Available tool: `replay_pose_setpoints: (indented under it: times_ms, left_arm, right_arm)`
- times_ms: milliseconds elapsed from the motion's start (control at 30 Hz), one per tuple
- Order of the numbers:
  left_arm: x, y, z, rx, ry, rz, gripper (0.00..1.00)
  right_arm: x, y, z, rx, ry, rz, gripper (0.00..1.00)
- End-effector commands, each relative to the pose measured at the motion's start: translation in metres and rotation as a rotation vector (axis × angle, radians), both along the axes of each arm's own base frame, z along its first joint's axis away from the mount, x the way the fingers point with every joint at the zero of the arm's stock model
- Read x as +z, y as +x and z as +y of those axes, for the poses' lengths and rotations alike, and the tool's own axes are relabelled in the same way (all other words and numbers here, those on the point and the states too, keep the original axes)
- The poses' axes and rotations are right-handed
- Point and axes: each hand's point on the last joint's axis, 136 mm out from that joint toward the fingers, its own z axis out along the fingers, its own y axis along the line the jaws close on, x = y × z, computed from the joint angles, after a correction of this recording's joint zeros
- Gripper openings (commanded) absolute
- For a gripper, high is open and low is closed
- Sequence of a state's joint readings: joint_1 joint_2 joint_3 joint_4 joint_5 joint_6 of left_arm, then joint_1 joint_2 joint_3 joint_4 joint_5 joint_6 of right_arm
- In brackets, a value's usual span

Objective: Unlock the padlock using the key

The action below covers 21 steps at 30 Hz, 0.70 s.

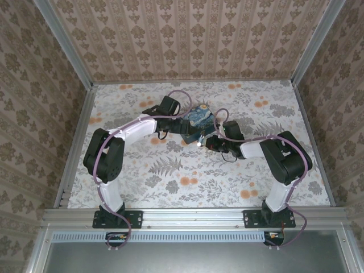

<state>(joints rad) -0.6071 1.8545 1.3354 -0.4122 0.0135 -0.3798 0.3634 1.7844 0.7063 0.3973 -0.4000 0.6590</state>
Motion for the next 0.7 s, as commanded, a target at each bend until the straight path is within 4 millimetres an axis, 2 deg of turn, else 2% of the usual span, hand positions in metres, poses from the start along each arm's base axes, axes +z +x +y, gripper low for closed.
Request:
replay_pose_setpoints:
  times_ms: [0, 100, 133, 200, 267, 400, 667]
  left_arm:
    - [-0.011, -0.005, 0.006, -0.016, 0.064, 0.011, 1.0]
    - [-0.011, -0.006, 0.006, -0.016, 0.064, 0.012, 1.0]
    - [-0.01, -0.005, 0.006, -0.017, 0.062, 0.011, 1.0]
    - [-0.01, -0.006, 0.006, -0.018, 0.061, 0.012, 1.0]
    - [-0.009, -0.006, 0.005, -0.019, 0.06, 0.009, 1.0]
    - [-0.009, -0.006, 0.005, -0.02, 0.058, 0.01, 1.0]
    - [-0.009, -0.006, 0.004, -0.019, 0.054, 0.014, 1.0]
  right_arm:
    - [0.008, 0.004, -0.006, -0.063, 0.035, -0.007, 0.0]
    - [0.011, 0.005, -0.003, -0.055, 0.052, -0.017, 0.0]
    - [0.013, 0.005, -0.002, -0.05, 0.059, -0.026, 0.05]
    - [0.012, 0.005, -0.003, -0.047, 0.055, -0.039, 0.25]
    - [0.012, 0.006, -0.002, -0.032, 0.051, -0.052, 0.33]
    - [0.009, 0.008, 0.002, -0.002, 0.051, -0.067, 0.37]
    - [0.0, 0.012, 0.008, 0.018, 0.06, -0.065, 0.36]
